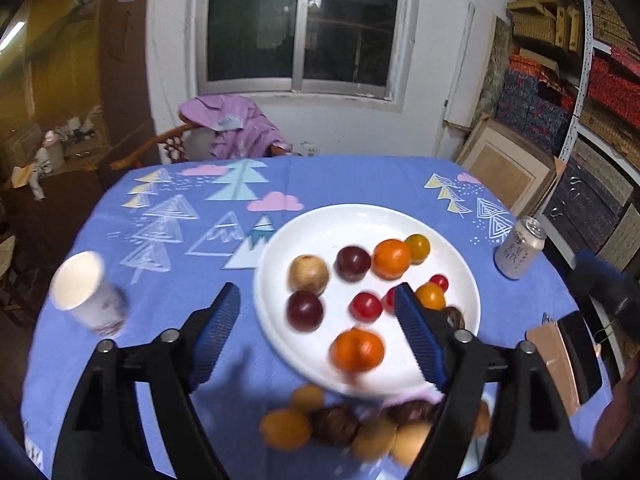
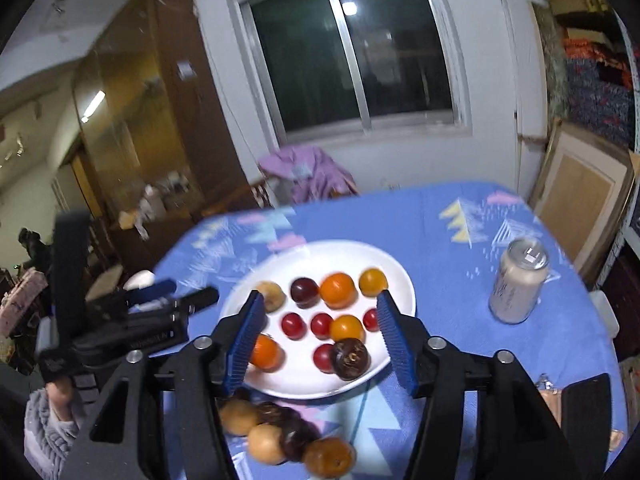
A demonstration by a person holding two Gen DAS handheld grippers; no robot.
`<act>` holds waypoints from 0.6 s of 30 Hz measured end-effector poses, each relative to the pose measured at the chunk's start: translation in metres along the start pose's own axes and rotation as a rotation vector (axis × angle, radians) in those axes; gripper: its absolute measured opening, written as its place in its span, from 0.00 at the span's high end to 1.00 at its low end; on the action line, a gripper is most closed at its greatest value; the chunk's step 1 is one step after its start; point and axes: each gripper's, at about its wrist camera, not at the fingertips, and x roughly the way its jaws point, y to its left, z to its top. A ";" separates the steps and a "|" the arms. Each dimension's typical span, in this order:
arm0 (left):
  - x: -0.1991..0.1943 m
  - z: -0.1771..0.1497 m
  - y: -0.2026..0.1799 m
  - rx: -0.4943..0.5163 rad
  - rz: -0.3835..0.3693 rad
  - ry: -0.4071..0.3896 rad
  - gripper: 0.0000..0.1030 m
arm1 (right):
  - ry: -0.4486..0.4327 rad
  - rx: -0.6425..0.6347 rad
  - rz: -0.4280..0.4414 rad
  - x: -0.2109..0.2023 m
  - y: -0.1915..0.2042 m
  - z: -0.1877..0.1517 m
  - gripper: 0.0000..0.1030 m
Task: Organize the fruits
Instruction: 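Withdraw both tools from the plate back toward the fruit pile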
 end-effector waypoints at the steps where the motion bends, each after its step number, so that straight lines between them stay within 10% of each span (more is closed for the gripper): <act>1: -0.015 -0.011 0.005 0.004 0.029 -0.010 0.20 | -0.009 -0.002 0.015 -0.007 0.003 -0.006 0.30; 10: -0.033 -0.132 0.042 -0.076 0.058 0.100 0.18 | 0.153 -0.118 -0.131 -0.005 0.022 -0.116 0.30; 18: -0.019 -0.144 0.040 -0.040 0.102 0.113 0.18 | 0.168 -0.126 -0.166 -0.006 0.024 -0.133 0.30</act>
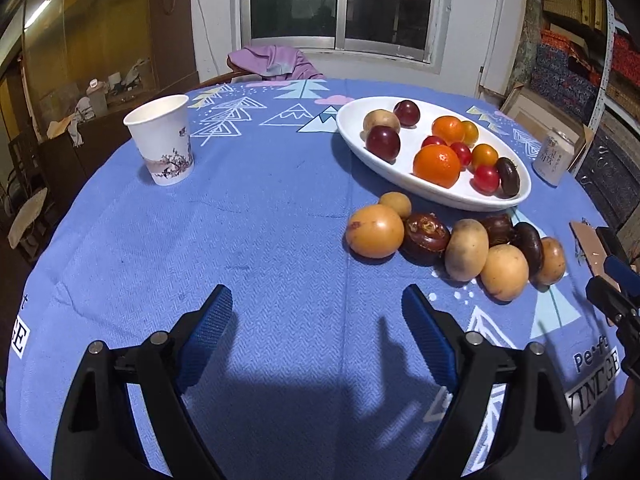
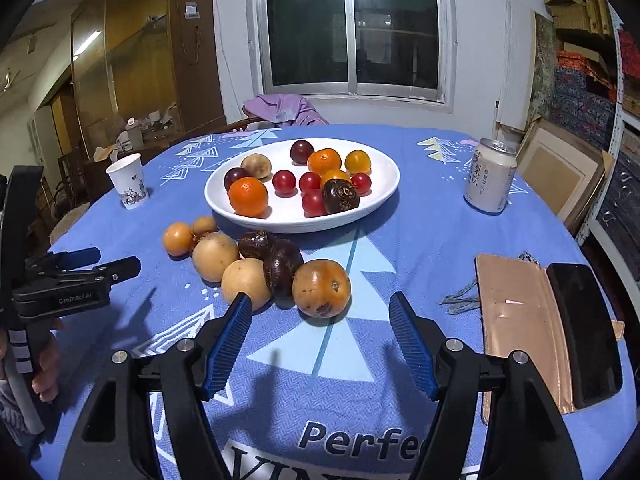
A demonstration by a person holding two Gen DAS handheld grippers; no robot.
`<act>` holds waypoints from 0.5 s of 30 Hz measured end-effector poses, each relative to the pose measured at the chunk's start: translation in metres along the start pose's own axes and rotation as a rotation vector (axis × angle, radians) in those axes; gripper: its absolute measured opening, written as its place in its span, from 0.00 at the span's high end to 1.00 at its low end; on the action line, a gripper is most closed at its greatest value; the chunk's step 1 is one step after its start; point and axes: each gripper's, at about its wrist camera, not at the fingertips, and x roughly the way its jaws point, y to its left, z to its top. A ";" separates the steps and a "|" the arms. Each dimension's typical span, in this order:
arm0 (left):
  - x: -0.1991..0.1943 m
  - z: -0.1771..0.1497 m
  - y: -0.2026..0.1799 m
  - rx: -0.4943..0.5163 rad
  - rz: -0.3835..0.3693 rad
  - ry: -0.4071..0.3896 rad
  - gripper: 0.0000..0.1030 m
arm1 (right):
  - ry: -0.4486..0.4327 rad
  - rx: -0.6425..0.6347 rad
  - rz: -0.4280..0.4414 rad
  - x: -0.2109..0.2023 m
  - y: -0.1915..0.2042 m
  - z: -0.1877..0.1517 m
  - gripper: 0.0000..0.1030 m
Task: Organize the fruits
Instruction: 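Withdraw both tools from the plate back toward the fruit pile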
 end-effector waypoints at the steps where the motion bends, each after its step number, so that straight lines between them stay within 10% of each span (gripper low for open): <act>1: 0.001 0.001 0.000 0.004 0.002 -0.004 0.18 | 0.005 -0.001 0.003 0.001 0.000 0.000 0.30; 15: 0.003 0.005 -0.002 0.026 0.032 -0.020 0.18 | 0.022 0.041 0.022 0.006 -0.009 0.001 0.26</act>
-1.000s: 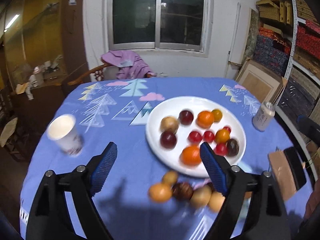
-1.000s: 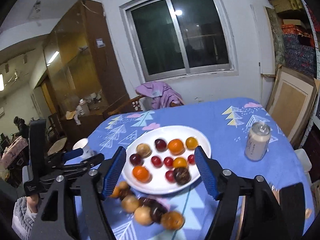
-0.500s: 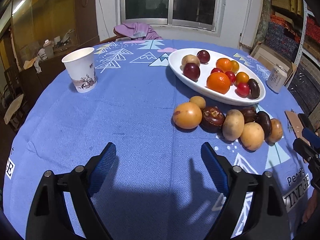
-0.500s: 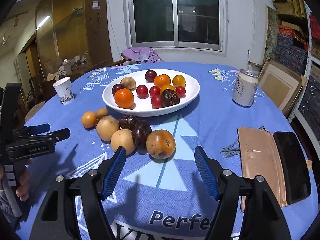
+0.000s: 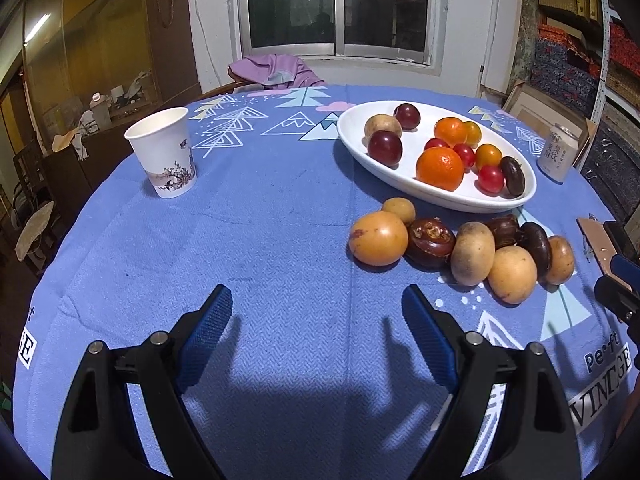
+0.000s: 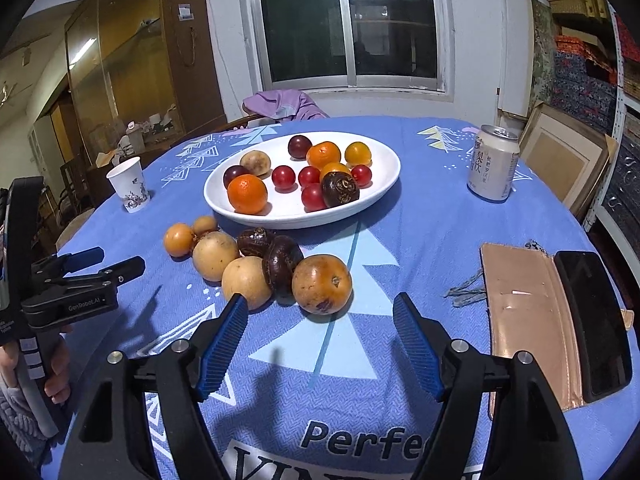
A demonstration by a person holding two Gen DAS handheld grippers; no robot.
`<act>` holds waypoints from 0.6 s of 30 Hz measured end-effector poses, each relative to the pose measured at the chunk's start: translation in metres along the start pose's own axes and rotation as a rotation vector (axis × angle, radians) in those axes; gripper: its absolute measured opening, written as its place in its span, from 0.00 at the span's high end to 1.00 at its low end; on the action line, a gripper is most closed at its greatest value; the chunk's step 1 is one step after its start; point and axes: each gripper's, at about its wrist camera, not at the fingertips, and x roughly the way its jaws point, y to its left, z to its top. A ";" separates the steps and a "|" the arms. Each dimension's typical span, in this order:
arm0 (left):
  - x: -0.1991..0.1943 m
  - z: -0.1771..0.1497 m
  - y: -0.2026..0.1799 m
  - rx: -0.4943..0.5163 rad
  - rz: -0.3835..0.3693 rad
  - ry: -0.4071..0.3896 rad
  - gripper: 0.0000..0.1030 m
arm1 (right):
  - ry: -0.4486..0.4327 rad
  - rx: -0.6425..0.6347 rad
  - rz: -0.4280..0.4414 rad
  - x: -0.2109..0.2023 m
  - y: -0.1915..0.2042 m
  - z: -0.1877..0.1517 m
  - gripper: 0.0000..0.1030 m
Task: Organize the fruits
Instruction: 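Withdraw both tools from the plate back toward the fruit pile, then move the left tool to the large orange-tan round fruit and grasp it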
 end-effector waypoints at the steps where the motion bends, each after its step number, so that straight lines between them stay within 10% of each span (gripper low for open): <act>1: 0.001 0.000 0.001 -0.002 -0.002 0.002 0.18 | 0.000 0.001 0.000 0.000 0.000 0.000 0.26; 18: 0.028 0.026 -0.009 0.033 -0.119 0.000 0.18 | 0.023 0.052 0.026 0.002 -0.007 0.000 0.23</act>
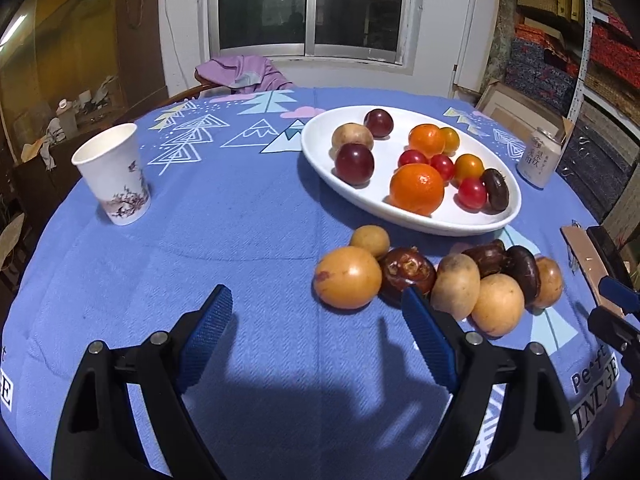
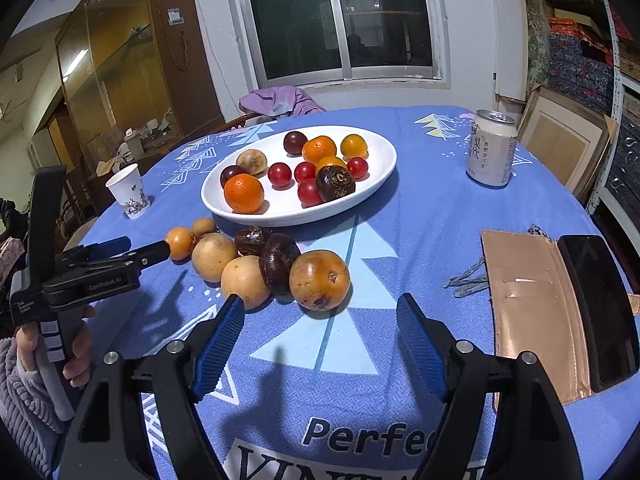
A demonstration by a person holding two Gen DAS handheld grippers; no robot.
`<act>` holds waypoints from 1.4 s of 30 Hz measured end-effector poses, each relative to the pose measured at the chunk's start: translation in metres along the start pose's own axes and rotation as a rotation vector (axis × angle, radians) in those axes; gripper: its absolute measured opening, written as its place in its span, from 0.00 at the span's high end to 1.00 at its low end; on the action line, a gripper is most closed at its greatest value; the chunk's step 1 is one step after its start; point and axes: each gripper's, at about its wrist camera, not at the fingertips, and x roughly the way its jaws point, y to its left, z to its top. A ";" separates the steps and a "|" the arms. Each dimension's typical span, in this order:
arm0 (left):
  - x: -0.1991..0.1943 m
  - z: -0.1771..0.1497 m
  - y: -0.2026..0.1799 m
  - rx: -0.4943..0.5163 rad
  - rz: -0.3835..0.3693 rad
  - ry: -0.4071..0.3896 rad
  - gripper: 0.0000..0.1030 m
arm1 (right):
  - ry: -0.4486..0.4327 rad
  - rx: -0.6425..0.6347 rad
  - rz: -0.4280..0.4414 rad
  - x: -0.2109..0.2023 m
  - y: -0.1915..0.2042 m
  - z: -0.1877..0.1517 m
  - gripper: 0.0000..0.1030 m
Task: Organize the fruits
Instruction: 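Move the left tool to the large orange-tan round fruit and grasp it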
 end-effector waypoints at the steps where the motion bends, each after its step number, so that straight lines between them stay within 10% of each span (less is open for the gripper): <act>1: 0.003 0.002 0.000 -0.002 -0.008 0.003 0.18 | 0.001 -0.002 0.000 0.000 0.000 0.000 0.23; 23: 0.017 0.003 0.012 0.012 0.013 0.050 0.18 | -0.020 0.014 0.005 -0.006 -0.003 0.002 0.22; 30: 0.032 0.005 0.005 0.033 -0.071 0.105 0.45 | -0.021 0.022 0.000 -0.005 -0.005 0.003 0.22; 42: 0.040 0.013 0.008 0.007 -0.135 0.096 0.51 | -0.016 0.014 -0.006 -0.005 -0.004 0.002 0.22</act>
